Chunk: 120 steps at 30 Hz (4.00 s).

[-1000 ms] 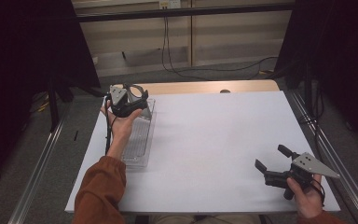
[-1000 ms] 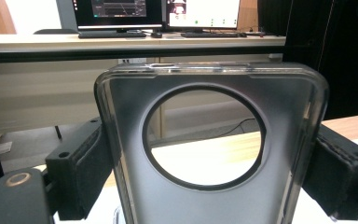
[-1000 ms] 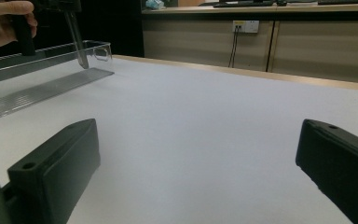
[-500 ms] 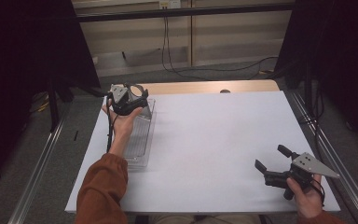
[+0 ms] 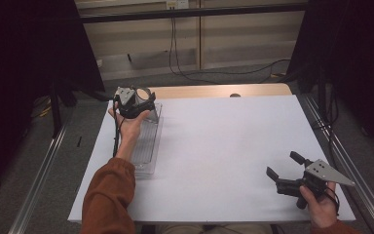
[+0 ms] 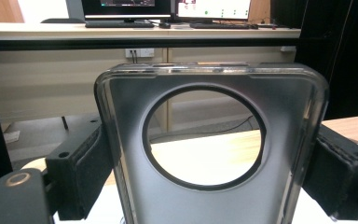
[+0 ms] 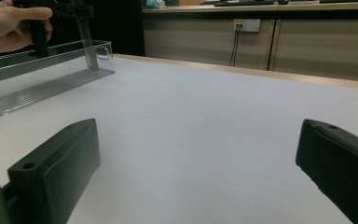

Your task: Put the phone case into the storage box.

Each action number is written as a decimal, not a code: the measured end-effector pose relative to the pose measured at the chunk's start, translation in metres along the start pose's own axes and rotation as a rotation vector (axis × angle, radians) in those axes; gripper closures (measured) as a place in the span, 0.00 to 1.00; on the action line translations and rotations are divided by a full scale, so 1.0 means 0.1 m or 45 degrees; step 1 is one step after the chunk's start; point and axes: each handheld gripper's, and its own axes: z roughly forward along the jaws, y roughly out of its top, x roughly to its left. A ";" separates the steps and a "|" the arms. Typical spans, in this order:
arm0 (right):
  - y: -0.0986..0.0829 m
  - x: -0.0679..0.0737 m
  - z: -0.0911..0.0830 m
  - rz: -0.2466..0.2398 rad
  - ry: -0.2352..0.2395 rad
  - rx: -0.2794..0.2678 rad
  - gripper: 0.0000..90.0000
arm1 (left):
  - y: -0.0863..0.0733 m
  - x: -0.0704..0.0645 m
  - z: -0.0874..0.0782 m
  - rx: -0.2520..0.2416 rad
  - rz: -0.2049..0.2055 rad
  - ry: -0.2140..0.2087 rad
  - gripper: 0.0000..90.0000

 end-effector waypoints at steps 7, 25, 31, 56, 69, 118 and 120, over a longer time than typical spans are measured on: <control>0.00 0.00 0.00 0.005 0.002 0.004 0.00 | -0.03 0.01 0.05 0.010 0.012 -0.005 0.14; 0.00 0.00 0.00 0.005 0.005 0.008 0.00 | -0.02 0.01 0.13 0.007 -0.006 0.014 0.12; -0.01 0.00 0.00 -0.001 0.010 0.008 0.00 | -0.01 -0.01 0.18 0.010 -0.005 0.021 0.12; -0.01 0.00 -0.01 0.001 0.027 0.009 0.00 | -0.02 -0.09 0.34 0.022 0.019 0.042 0.11; -0.01 0.00 -0.01 0.006 0.033 0.011 0.00 | -0.03 -0.11 0.40 0.024 0.033 0.056 0.12; -0.01 0.00 -0.02 0.002 0.037 0.013 0.00 | 0.02 -0.02 0.22 0.067 -0.045 0.005 0.02; -0.01 0.01 -0.02 0.005 0.038 0.012 0.00 | 0.03 -0.02 0.19 0.053 -0.037 0.015 0.02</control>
